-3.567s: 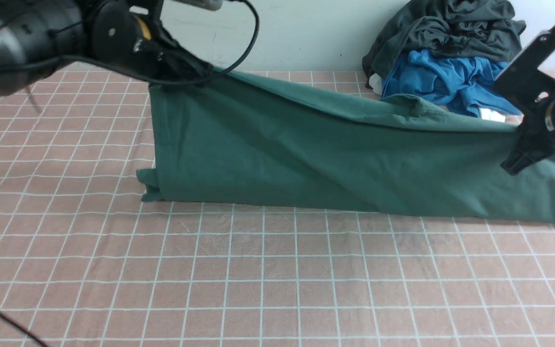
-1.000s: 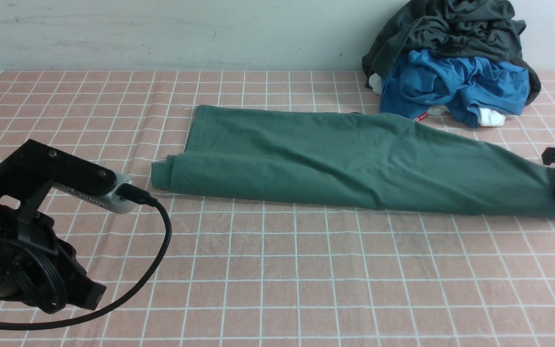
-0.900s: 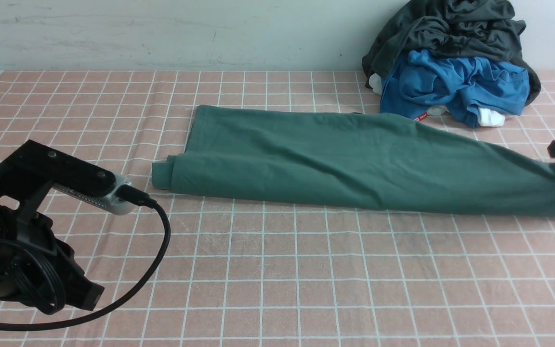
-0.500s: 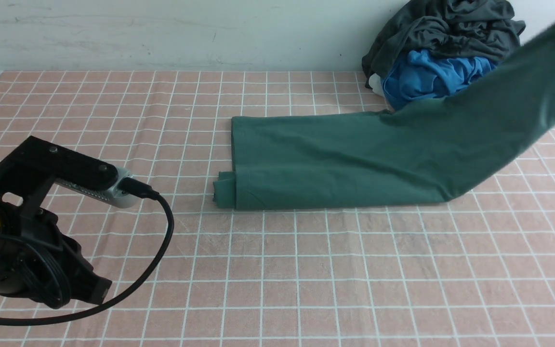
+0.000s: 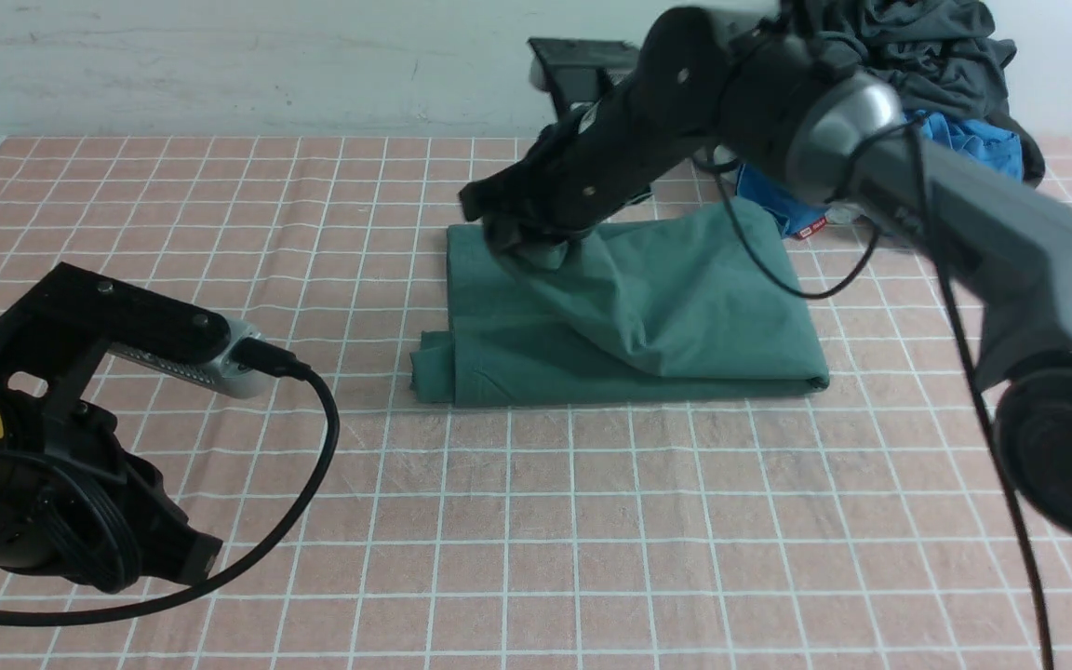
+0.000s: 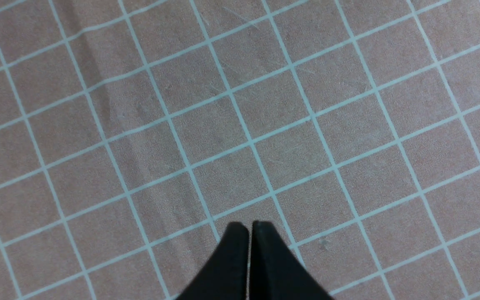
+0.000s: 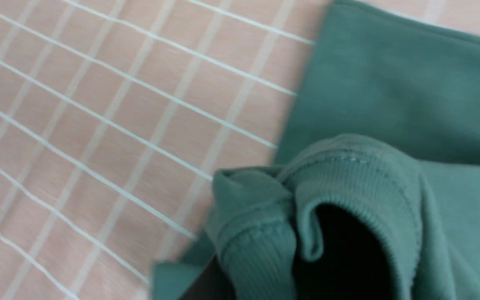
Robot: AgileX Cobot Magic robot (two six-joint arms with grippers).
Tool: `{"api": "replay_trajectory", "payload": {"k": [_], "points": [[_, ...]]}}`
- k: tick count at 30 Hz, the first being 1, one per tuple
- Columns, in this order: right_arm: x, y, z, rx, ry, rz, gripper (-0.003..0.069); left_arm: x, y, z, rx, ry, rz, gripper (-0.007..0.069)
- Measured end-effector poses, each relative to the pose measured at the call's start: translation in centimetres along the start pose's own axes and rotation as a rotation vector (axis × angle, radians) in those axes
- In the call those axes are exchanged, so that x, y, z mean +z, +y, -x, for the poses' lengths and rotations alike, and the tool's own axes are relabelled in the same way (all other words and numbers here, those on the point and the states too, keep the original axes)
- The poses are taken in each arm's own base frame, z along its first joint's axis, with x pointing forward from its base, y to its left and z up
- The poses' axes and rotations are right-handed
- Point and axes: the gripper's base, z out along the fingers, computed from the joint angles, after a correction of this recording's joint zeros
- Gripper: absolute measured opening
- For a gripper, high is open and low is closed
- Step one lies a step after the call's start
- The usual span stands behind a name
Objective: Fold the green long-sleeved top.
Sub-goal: Use the right arm to drag the right edge of the fabric to the left and folds it over the left edge
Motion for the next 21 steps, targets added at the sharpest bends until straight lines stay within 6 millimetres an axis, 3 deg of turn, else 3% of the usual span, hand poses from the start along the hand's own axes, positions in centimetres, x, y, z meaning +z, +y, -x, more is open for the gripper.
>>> {"api": "replay_trajectory", "payload": {"k": [1, 3, 6, 10, 14, 17, 20, 21], "points": [[0.2, 0.2, 0.0, 0.001, -0.008, 0.008, 0.0131, 0.0, 0.0, 0.0, 0.0, 0.0, 0.0, -0.0003], [0.4, 0.8, 0.2, -0.013, -0.056, 0.024, 0.023, 0.0, 0.0, 0.0, 0.0, 0.003, 0.0, -0.0003], [-0.7, 0.9, 1.1, -0.061, -0.107, 0.016, 0.0342, -0.4, -0.1, -0.2, 0.002, 0.005, -0.001, -0.0003], [-2.0, 0.3, 1.3, -0.118, -0.069, -0.026, 0.0374, -2.2, -0.2, -0.7, 0.019, -0.071, 0.011, -0.0003], [-1.5, -0.4, 0.2, -0.132, 0.039, -0.064, 0.032, -4.4, -0.4, -1.2, 0.053, -0.197, 0.031, -0.0003], [1.6, -0.9, -2.0, -0.084, 0.155, -0.044, 0.017, -6.1, -0.6, -2.3, 0.069, -0.342, 0.056, -0.0003], [3.4, -0.4, -3.3, -0.057, 0.197, -0.007, 0.0085, -6.4, -0.7, -2.9, 0.072, -0.391, 0.065, -0.0003], [4.9, 0.5, -4.5, -0.052, 0.229, 0.035, 0.0031, -6.5, -0.8, -3.3, 0.072, -0.412, 0.069, -0.0003]]}}
